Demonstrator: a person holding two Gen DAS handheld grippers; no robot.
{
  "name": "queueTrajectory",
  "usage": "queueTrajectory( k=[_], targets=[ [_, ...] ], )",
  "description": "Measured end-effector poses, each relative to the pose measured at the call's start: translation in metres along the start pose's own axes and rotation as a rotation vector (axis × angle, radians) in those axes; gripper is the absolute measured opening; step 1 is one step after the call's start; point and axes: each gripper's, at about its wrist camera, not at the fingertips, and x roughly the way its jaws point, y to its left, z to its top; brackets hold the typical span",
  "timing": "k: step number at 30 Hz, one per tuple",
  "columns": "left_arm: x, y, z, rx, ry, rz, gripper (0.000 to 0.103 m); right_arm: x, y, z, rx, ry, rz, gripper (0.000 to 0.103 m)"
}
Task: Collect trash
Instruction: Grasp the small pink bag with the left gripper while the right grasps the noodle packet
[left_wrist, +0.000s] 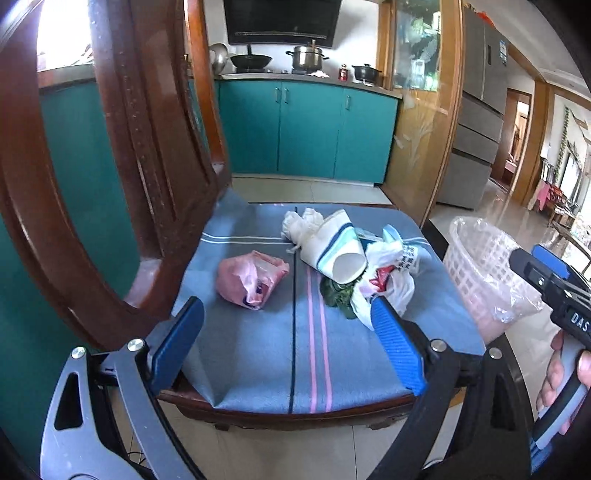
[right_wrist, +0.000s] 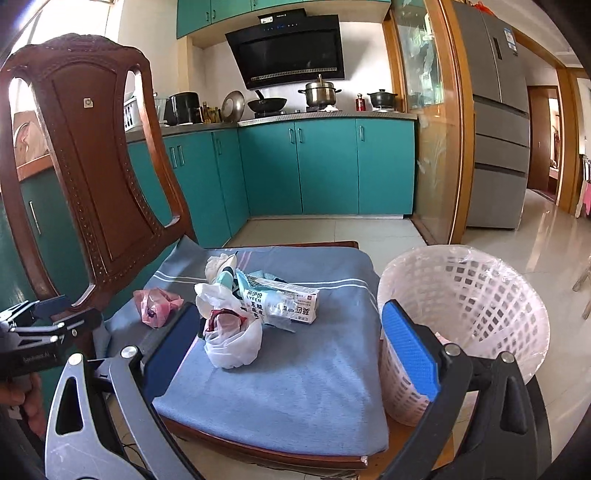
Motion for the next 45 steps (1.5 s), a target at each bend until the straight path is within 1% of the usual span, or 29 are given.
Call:
queueTrajectory(
  k=[9,16,28,31,37,41,45],
  targets=[
    [0.001,-0.009,0.001,0.011,0.007,-0.021,0.091,0.005,0.001,-0.006,-0.005,0.032,0.017,0.097],
    [0.005,-0.017,-0.002,0.03,0.019,-0.026,0.091,0.005,-0.003,-0.008,0.001,0.036,0.02,0.097],
    [0.01,-0.017,-0.003,0.024,0.027,-0.016,0.091,0.005,-0.003,-0.008,0.001,0.046,0.022,0.097],
    [0.015,-0.015,-0.002,0.028,0.029,-0.001,0.091,0.006,-0.003,-0.007,-0.001,0.052,0.024,0.097],
    [0.046,0.002,0.007,-0.002,0.069,0.063,0.091,0.019,-0.004,-0.004,0.009,0.07,0.03,0.097],
    [0.078,0.003,0.014,0.032,0.097,0.117,0.091,0.045,-0.003,0.001,0.013,0.099,0.042,0.097],
    [0.111,0.014,0.019,-0.003,0.146,0.135,0.09,0.074,-0.001,0.001,0.019,0.139,0.062,0.096]
  ],
)
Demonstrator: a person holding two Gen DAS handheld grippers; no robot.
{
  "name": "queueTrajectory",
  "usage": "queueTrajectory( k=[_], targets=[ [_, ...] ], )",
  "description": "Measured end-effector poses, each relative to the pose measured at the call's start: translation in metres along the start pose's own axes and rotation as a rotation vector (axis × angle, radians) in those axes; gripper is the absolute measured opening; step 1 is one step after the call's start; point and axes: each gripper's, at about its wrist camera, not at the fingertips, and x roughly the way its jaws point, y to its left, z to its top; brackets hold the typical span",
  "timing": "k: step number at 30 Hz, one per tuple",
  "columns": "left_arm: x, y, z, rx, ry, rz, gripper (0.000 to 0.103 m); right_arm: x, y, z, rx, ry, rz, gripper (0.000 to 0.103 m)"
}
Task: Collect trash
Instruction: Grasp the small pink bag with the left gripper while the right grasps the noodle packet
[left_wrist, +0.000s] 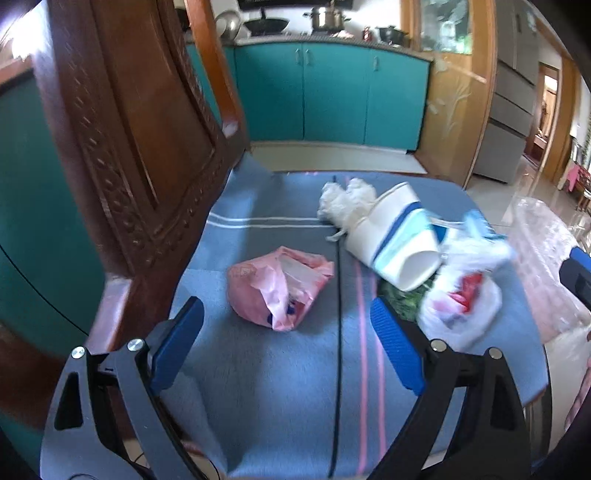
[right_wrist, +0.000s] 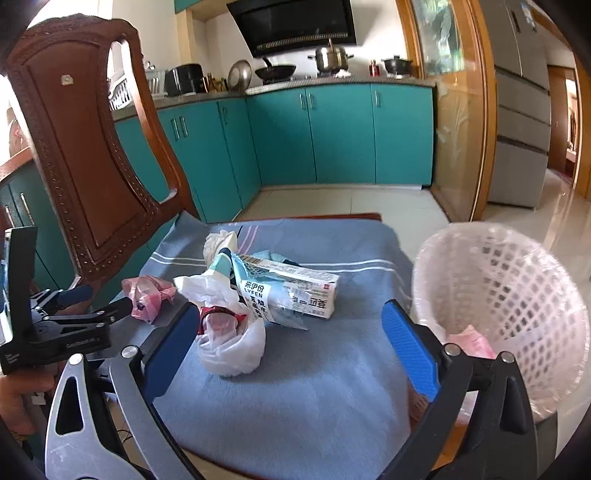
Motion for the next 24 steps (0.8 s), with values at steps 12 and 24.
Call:
queueTrajectory(
  k=[12,24],
  targets=[
    [0.057,0.004,0.004,0.002,0.084,0.024,0.064,0.093,-0.001,0.006,0.069,0.202,0.105,0.034],
    [-0.093,0.003,0.008,-0.054,-0.193,-0.16,0.039,-0.01,0.001,0.022,0.038,0.045,0.19,0.001]
  ],
)
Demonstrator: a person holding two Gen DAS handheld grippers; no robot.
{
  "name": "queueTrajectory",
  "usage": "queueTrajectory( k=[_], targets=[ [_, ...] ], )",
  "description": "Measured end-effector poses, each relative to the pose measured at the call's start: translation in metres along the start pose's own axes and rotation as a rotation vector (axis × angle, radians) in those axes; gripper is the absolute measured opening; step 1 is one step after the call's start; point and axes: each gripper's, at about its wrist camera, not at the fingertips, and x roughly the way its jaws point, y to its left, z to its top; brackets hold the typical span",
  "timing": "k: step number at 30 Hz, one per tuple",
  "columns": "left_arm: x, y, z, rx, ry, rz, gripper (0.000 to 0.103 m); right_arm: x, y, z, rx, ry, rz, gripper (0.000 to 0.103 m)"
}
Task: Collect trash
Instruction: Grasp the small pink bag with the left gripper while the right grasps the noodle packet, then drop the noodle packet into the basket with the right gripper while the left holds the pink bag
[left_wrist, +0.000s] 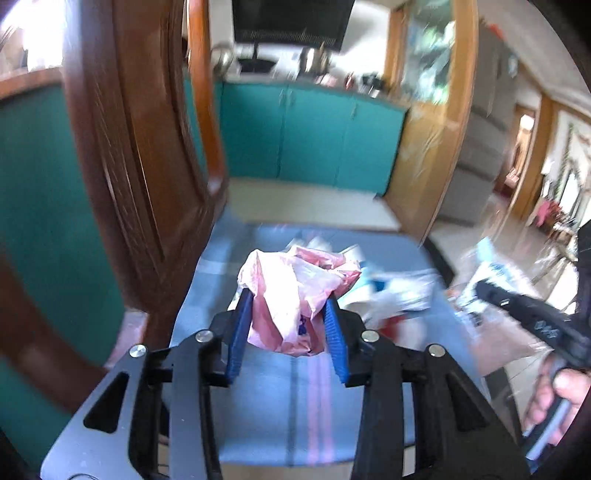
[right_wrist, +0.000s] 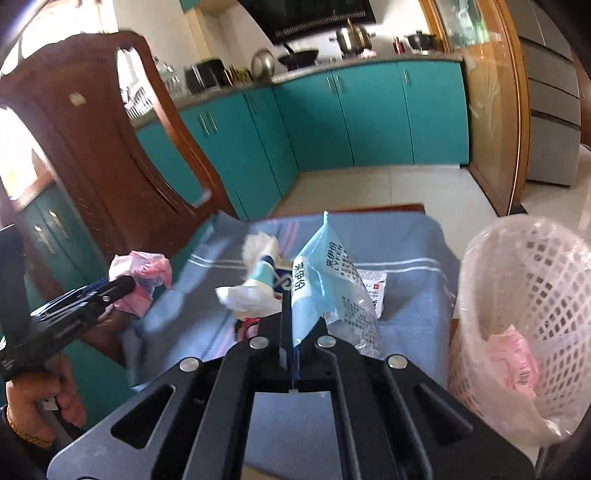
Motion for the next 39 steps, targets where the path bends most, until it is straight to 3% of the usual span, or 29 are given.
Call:
queueTrajectory(
  k=[3,6,14,39],
  targets=[
    [-0.039,-0.017,-0.007,0.022,-0.081,-0.037,0.039,-0.03,0.007,-0.001,-0.033,-0.047,0.007,0.001],
    [-0.054,-0.029,-0.021,0.029,-0.097,-0.051,0.039,-0.049,0.009,-0.009,-0.027,-0.07,0.013,0.001],
    [-0.037,-0.049,-0.043,0.065,-0.03,-0.066,0.039,-0.052,0.015,-0.024,-0.069,-0.051,-0.008,0.001],
    [-0.03,-0.037,-0.037,0.051,-0.02,-0.049,0.04,-0.042,0.021,-0.028,-0.108,-0.023,-0.011,0.001]
  ],
)
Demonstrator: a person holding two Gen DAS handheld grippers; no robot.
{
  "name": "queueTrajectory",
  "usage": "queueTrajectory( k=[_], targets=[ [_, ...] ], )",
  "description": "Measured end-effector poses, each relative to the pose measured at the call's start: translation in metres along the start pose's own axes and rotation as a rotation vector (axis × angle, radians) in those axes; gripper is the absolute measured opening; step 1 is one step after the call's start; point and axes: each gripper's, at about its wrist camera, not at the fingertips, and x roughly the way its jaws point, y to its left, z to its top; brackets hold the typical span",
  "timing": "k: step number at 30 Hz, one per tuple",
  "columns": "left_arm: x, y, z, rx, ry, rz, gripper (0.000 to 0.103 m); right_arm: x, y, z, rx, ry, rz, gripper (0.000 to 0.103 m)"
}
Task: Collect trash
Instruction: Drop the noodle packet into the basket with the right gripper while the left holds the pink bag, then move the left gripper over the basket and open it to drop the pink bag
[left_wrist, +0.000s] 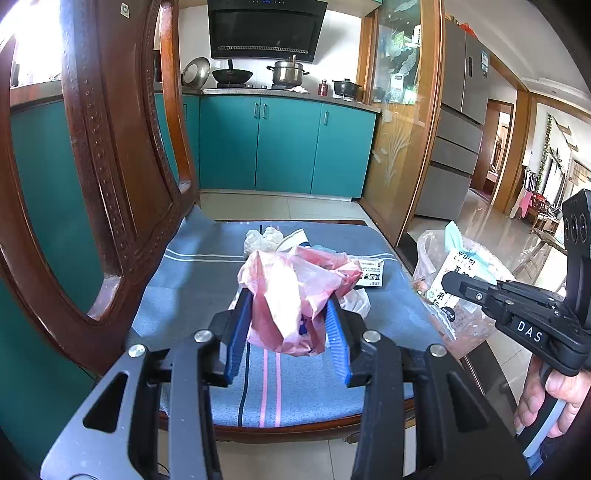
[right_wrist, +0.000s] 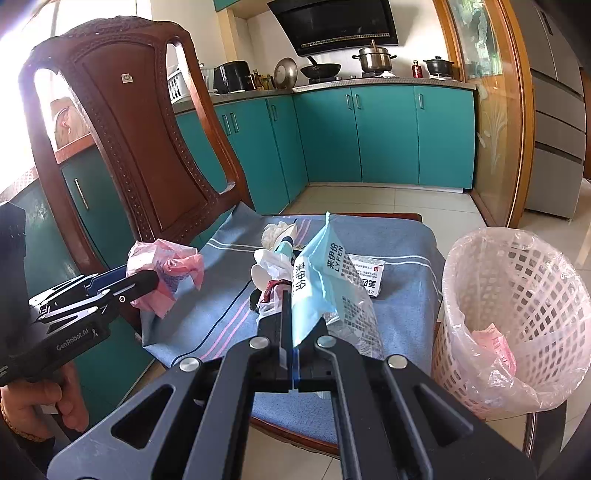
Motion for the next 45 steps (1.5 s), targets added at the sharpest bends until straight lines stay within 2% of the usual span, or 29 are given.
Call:
queueTrajectory(
  k=[3,6,9,11,14,16,17,18,19,20,21,24,26,29,34,39,45],
  targets=[
    [0.0,0.002,-0.001,-0.001,-0.001,0.001,0.04,-0.003,-0.003,0.001,0.007,-0.02,-0.013,0.001],
    [-0.001,0.003,-0.001,-0.004,-0.001,0.003,0.04,-0.019,-0.02,0.012,0.015,-0.094,-0.062,0.001],
    [-0.001,0.005,-0.002,-0.007,0.0,0.005,0.04,-0.034,-0.063,0.025,0.083,-0.159,-0.147,0.001],
    [-0.001,0.005,-0.003,-0.008,0.001,0.006,0.04,-0.044,-0.105,0.031,0.17,-0.185,-0.212,0.001],
    [-0.001,0.005,-0.003,-0.009,0.002,0.005,0.04,-0.053,-0.146,0.03,0.258,-0.205,-0.268,0.001],
    [-0.001,0.004,-0.003,-0.005,0.004,0.002,0.04,-0.053,-0.169,0.027,0.305,-0.187,-0.297,0.001],
    [-0.001,0.002,-0.002,0.0,0.004,0.002,0.04,-0.048,-0.179,0.025,0.329,-0.151,-0.307,0.012],
    [-0.001,0.001,-0.002,0.003,0.005,0.002,0.04,-0.042,-0.187,0.021,0.356,-0.106,-0.319,0.038],
    [0.0,0.0,-0.003,0.007,0.006,0.002,0.04,-0.04,-0.194,0.017,0.389,-0.082,-0.331,0.054],
    [0.001,-0.001,-0.004,0.01,0.008,0.002,0.04,-0.041,-0.198,0.014,0.421,-0.081,-0.341,0.078],
    [0.001,-0.002,-0.004,0.012,0.011,0.003,0.04,-0.046,-0.2,0.012,0.445,-0.106,-0.35,0.085],
    [0.003,-0.003,-0.005,0.018,0.016,0.005,0.04,-0.071,-0.198,0.012,0.462,-0.216,-0.364,0.096],
    [0.005,-0.006,-0.006,0.029,0.019,0.004,0.04,-0.086,-0.195,0.012,0.479,-0.291,-0.363,0.098],
    [0.007,-0.014,-0.008,0.051,0.022,-0.01,0.04,-0.098,-0.191,0.012,0.475,-0.353,-0.359,0.098],
    [0.014,-0.039,-0.01,0.101,0.019,-0.039,0.041,-0.112,-0.179,0.017,0.43,-0.455,-0.409,0.099],
    [0.028,-0.079,-0.005,0.142,0.033,-0.104,0.042,-0.108,-0.176,0.02,0.397,-0.457,-0.422,0.099],
    [0.062,-0.167,0.022,0.175,0.057,-0.247,0.044,-0.115,-0.182,0.017,0.419,-0.47,-0.455,0.099]
  ],
)
